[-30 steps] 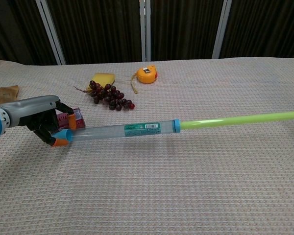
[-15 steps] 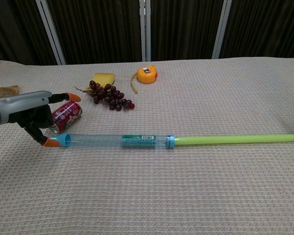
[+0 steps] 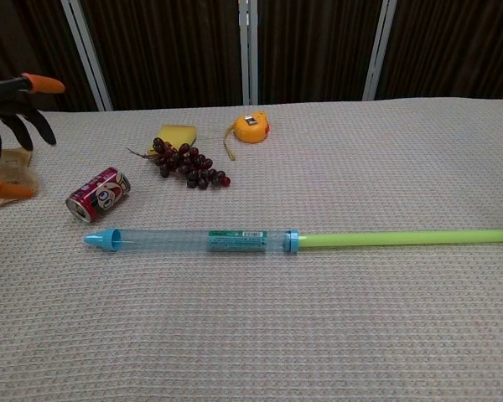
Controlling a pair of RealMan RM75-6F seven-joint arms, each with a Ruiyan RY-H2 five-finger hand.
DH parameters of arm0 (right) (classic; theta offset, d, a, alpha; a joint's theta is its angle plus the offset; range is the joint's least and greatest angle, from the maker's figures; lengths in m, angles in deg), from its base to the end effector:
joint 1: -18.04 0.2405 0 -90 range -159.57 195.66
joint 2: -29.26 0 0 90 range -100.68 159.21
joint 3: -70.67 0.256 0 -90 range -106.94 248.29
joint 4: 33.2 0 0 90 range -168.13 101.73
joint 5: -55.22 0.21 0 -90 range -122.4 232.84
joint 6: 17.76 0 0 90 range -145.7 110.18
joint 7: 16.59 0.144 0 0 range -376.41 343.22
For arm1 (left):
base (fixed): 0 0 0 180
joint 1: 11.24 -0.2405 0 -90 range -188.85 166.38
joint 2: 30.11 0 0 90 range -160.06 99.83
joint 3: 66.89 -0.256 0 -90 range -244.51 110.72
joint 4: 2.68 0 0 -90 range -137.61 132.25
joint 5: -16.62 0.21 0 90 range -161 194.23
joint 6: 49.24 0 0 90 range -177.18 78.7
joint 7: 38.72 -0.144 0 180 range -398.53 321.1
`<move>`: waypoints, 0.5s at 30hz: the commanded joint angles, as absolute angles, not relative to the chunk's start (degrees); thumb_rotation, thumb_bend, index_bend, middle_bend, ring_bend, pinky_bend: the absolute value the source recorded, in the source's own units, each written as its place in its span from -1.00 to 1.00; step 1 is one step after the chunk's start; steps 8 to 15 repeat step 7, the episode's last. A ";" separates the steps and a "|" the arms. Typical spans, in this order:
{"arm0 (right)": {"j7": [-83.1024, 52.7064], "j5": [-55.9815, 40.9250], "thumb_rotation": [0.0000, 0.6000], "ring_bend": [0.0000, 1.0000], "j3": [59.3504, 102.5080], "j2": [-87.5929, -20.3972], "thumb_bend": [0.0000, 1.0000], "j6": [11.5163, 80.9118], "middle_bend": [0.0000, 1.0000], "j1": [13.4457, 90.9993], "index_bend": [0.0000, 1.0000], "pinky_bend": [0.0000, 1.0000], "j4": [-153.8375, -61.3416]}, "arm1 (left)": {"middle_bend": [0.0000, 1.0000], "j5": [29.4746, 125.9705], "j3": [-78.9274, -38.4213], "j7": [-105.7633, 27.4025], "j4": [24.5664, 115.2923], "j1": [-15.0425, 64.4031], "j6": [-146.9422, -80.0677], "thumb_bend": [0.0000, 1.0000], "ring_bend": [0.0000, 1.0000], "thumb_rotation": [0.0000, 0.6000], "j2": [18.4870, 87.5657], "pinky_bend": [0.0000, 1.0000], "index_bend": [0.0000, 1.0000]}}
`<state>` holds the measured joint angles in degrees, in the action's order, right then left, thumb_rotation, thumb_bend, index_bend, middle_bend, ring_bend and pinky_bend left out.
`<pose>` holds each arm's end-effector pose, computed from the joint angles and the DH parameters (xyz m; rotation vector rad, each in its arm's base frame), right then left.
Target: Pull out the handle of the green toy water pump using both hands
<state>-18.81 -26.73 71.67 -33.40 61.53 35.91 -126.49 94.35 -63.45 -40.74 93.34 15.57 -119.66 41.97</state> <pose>-0.2801 -0.2419 0.1521 1.5406 -0.8424 0.9197 -0.2211 0.2775 0.0805 -1.6461 -1.0425 -1.0745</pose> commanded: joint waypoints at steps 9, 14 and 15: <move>-17.57 -35.77 1.00 -1.00 68.69 -33.35 -1.00 74.96 -1.00 26.84 -1.00 -1.00 -126.81 | -1.00 99.61 -69.23 -52.67 104.06 0.75 -139.01 -1.00 -1.00 1.00 34.08 -1.00 -1.00; -17.57 -35.77 1.00 -1.00 68.69 -33.35 -1.00 74.96 -1.00 26.84 -1.00 -1.00 -126.81 | -1.00 99.61 -69.23 -52.67 104.06 0.75 -139.01 -1.00 -1.00 1.00 34.08 -1.00 -1.00; -17.57 -35.77 1.00 -1.00 68.69 -33.35 -1.00 74.96 -1.00 26.84 -1.00 -1.00 -126.81 | -1.00 99.61 -69.23 -52.67 104.06 0.75 -139.01 -1.00 -1.00 1.00 34.08 -1.00 -1.00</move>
